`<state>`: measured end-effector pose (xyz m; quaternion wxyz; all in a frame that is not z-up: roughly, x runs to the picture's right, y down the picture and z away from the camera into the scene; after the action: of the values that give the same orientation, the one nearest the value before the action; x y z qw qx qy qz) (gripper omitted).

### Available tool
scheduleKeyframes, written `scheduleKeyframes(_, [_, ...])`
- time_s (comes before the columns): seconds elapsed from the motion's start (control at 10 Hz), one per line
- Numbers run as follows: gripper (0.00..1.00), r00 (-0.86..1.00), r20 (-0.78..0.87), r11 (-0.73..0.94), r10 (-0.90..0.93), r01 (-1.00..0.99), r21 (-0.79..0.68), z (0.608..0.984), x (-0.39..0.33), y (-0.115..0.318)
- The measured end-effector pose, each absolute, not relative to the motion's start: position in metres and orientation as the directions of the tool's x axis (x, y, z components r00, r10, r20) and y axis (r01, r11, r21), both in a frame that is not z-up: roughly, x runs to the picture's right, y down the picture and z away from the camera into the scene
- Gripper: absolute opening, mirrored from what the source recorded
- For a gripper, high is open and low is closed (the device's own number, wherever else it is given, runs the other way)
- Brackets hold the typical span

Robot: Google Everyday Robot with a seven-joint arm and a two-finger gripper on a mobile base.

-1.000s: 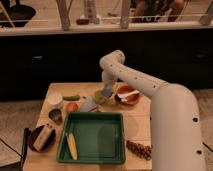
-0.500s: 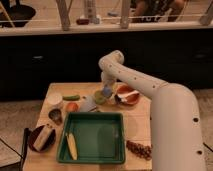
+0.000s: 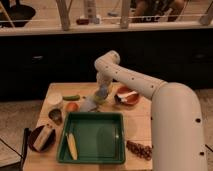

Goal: Place sponge in plastic cup

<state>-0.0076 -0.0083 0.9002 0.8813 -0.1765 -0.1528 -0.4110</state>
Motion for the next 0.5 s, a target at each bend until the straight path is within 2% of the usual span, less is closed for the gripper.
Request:
scheduleKeyframes(0.3, [0.02,0.584,0.44,0.581,-0.682,0.798,-0.158,0.896,-0.017,-0.006])
scheduleKeyframes(0.5, [0.22,0.563,0.457,0.568,-0.688,0.81,-0.142,0.894,-0.022,-0.005])
